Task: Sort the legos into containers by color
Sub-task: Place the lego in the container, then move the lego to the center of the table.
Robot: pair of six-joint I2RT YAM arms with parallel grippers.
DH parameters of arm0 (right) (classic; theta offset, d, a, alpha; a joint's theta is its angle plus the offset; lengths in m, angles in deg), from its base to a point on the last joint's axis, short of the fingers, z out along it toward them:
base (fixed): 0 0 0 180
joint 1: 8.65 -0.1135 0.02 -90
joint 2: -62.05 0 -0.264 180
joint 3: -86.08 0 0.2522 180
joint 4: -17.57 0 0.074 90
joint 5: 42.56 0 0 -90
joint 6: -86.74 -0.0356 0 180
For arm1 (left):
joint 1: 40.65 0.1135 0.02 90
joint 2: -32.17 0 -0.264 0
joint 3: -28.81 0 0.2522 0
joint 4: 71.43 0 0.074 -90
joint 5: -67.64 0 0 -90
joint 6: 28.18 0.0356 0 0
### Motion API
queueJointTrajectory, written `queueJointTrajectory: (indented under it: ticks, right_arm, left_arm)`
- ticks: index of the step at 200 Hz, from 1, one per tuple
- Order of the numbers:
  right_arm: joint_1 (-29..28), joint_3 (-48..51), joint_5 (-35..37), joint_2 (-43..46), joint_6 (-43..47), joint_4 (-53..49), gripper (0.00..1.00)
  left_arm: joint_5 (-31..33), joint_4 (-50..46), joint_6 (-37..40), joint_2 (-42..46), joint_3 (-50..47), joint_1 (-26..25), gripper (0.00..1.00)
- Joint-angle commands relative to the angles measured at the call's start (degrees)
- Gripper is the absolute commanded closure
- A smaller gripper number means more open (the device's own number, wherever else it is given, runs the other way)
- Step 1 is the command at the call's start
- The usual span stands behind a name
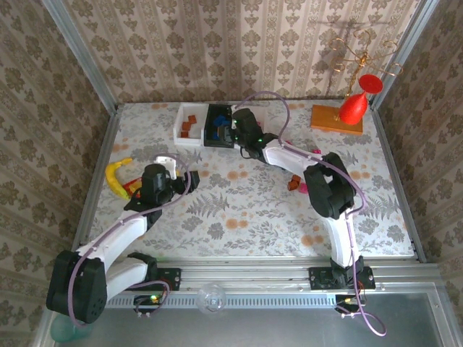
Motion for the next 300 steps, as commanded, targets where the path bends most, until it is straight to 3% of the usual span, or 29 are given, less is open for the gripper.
queueJointTrajectory:
  ticks: [1,83,115,151,185,237,269,300]
  right_arm:
    - [0.2,-5.5,4.0,-4.1,-1.3,-0.3,0.72]
    - [0.5,-25.1,6.5,-18.0,1.4,-7.1,0.70]
    - [1.1,-33.9,5.3,-23.2,2.1,-12.2,0.63]
    - [1.6,-35.8,3.6,-21.9,2.5,-14.4,0.45]
    - [1.9,-24.8,2.1,-11.7,4.7,-11.7,0.35]
    - [3.8,13.7,6.7,16.5,6.8,-7.3,0.23]
    - [7.0,26.2,12.5,26.9,6.5,-14.9,0.20]
    - [10.0,30.0,15.0,28.5,6.3,-19.1,0.19]
  left_arm:
    - [3.1,3.7,2.0,1.8,-0.7,-1.3,0.24]
    - [4.4,3.6,1.7,4.6,-1.5,-2.3,0.24]
    - [4.1,3.0,2.0,4.8,-1.2,-2.5,0.24]
    - [3.0,3.2,2.3,4.7,-1.1,-2.5,0.24]
    - [-2.8,5.1,2.6,3.8,-0.8,-2.7,0.24]
    - [-13.1,9.7,5.5,-1.6,1.2,-7.8,0.24]
    - [-12.9,10.9,6.1,-4.0,1.9,-10.7,0.24]
    - [-11.2,10.6,6.8,-5.0,2.5,-12.8,0.24]
